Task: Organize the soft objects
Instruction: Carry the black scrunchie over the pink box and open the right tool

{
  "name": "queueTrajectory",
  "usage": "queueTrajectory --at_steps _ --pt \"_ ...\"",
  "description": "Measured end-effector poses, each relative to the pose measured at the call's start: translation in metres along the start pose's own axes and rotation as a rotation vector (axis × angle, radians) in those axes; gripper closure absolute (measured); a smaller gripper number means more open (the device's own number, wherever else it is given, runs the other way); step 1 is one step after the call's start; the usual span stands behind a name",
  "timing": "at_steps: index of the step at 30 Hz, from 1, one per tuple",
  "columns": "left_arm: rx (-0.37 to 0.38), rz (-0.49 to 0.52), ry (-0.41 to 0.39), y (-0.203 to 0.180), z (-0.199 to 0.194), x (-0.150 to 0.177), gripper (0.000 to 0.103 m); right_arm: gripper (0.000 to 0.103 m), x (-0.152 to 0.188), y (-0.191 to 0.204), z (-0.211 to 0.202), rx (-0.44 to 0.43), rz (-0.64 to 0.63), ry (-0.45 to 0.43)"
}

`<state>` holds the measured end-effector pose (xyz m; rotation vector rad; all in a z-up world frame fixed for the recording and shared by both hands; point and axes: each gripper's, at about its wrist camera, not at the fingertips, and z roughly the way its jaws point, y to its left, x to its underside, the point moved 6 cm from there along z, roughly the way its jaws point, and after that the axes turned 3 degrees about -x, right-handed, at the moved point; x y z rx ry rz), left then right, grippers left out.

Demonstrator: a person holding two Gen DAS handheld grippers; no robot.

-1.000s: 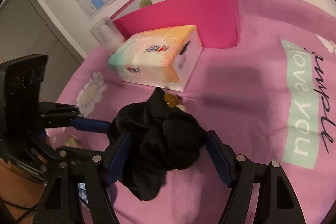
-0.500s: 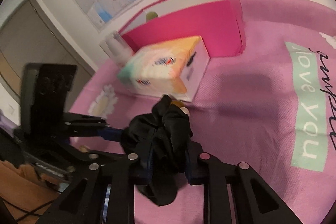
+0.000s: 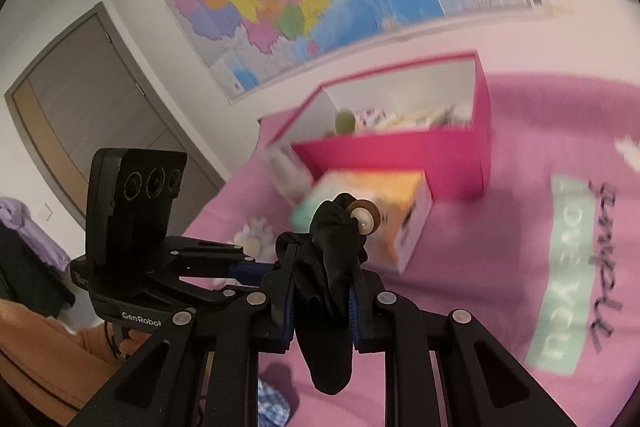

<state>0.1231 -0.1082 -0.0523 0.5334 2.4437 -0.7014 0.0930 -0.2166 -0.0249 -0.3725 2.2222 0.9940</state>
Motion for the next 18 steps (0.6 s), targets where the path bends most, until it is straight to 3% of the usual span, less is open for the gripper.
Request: queueTrajectory --at_steps 11,18 --pt "-0.113 0.010 -0.093 0.011 -0.005 -0.073 0.070 0.084 -0.070 -0.004 -0.007 0.032 -0.064 -0.094" --pt "-0.207 0.018 -0.094 0.027 0.011 -0.118 0.070 0.084 -0.116 -0.022 0.007 0.071 -0.059 -0.139"
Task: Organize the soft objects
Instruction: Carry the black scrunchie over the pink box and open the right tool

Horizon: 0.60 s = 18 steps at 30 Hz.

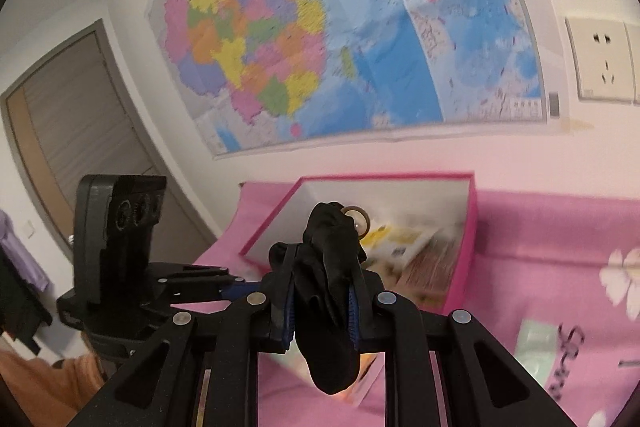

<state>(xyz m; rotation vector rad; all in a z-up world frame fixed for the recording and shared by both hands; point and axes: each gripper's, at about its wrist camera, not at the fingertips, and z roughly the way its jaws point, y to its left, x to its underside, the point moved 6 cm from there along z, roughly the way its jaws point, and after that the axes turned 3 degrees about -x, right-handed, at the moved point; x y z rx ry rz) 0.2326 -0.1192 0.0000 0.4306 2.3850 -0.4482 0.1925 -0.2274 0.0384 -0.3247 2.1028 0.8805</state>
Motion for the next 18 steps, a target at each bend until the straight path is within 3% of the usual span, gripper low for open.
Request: queueTrajectory --at_steps 8,18 --pt "-0.079 -0.018 0.046 0.017 0.032 -0.025 0.070 0.084 -0.029 -0.031 0.035 0.059 0.037 -0.002" --pt "-0.158 -0.071 0.104 0.043 0.057 -0.028 0.067 0.080 -0.028 -0.067 0.083 0.199 0.042 0.057"
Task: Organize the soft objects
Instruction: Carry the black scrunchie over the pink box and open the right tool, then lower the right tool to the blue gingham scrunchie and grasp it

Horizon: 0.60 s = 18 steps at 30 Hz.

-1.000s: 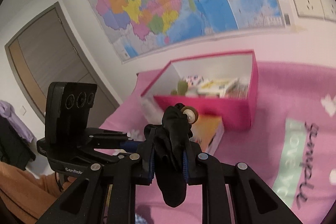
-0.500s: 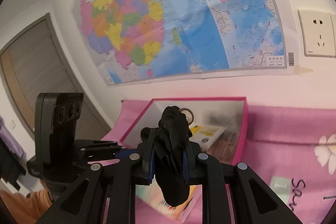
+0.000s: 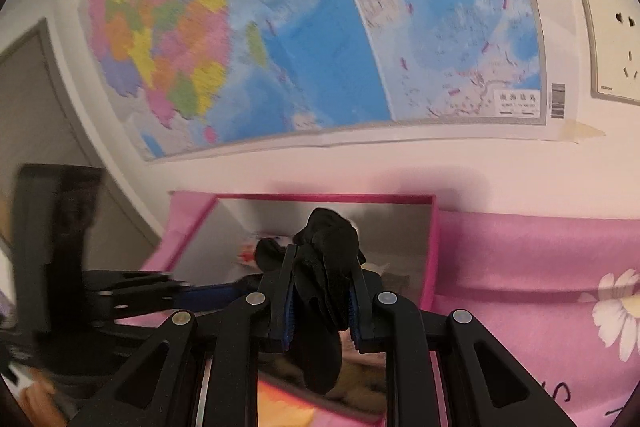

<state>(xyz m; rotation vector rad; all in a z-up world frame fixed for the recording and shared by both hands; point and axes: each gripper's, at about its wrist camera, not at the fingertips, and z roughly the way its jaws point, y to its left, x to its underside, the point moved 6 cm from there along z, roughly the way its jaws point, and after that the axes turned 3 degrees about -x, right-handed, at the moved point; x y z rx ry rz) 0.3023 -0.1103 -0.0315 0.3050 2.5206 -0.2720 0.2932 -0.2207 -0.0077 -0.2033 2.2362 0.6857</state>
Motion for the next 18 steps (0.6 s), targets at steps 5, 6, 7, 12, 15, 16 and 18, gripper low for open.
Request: queueTrajectory --at_steps 5,6,7,12,15,16,18 --pt "-0.005 -0.004 0.001 0.006 0.000 0.006 0.066 0.068 0.008 -0.011 0.022 0.060 -0.015 0.051" --pt "0.000 0.002 -0.005 0.005 -0.002 0.008 0.066 0.067 0.010 -0.013 0.022 0.084 -0.022 0.048" --pt "0.000 0.005 -0.011 0.005 -0.003 0.009 0.066 0.066 0.010 -0.015 0.019 0.099 -0.027 0.036" --pt "0.024 0.034 -0.051 0.001 -0.022 0.021 0.066 0.063 0.014 -0.012 -0.003 0.077 -0.032 0.013" --pt "0.058 0.059 -0.085 -0.002 -0.042 0.033 0.066 0.062 0.019 -0.005 -0.020 0.044 -0.036 0.005" --pt "0.065 0.068 -0.097 -0.003 -0.048 0.036 0.065 0.061 0.020 -0.002 -0.026 0.028 -0.035 0.002" --pt "0.080 0.084 -0.128 -0.003 -0.066 0.048 0.059 0.060 0.026 0.007 -0.044 -0.018 -0.041 -0.006"
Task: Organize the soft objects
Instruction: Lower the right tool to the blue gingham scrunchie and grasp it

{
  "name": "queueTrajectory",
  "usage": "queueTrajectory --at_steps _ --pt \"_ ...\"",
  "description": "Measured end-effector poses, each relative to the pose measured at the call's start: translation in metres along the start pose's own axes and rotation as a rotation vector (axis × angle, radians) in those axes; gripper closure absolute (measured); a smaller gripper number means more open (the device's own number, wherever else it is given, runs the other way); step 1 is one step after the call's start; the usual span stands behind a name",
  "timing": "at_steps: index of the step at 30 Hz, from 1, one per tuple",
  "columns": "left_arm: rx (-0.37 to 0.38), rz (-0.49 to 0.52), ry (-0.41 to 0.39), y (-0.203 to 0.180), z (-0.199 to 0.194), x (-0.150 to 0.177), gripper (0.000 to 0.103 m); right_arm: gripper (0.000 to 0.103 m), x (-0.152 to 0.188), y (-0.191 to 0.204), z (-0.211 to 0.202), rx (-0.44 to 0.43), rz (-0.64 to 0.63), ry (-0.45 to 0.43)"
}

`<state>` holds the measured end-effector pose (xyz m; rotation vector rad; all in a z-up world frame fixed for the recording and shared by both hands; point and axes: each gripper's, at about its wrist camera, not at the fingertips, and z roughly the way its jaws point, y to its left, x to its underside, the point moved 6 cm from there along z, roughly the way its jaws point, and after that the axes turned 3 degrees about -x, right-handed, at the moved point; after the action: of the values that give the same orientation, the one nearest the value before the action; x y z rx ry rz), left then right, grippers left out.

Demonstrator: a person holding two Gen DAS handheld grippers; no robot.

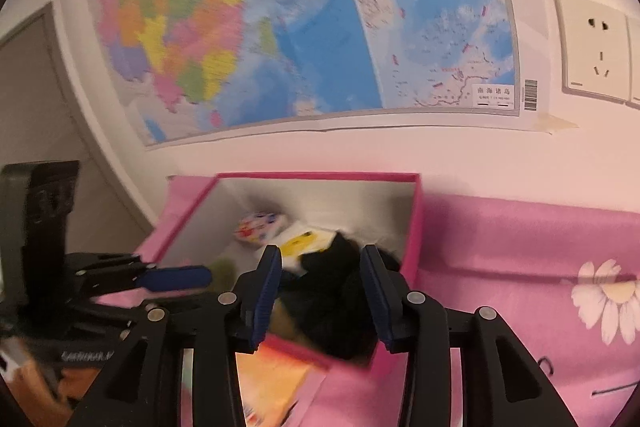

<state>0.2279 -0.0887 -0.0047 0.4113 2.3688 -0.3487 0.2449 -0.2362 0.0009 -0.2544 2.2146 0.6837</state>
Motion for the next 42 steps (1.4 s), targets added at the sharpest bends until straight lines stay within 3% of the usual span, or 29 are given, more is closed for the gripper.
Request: queueTrajectory --at_steps 4,11,19,28,32,42 --pt "0.017 0.023 -0.034 -0.005 -0.030 0.018 0.056 0.053 0.010 0.020 -0.030 -0.087 -0.009 -0.011" --pt "0.077 0.054 -0.039 -0.015 -0.067 0.067 0.056 0.052 0.043 0.050 -0.078 -0.229 -0.011 0.032" --pt "0.138 0.052 0.047 -0.028 -0.074 0.138 0.055 0.046 0.097 0.073 -0.120 -0.295 -0.036 0.112" --pt "0.196 0.001 0.138 -0.037 -0.068 0.196 0.055 0.046 0.193 0.108 -0.089 -0.352 -0.085 0.371" --pt "0.182 0.002 0.164 -0.037 -0.072 0.212 0.055 0.046 0.230 0.120 -0.064 -0.370 -0.084 0.470" --pt "0.196 0.000 0.202 -0.042 -0.070 0.229 0.055 0.046 0.260 0.129 -0.040 -0.391 -0.058 0.492"
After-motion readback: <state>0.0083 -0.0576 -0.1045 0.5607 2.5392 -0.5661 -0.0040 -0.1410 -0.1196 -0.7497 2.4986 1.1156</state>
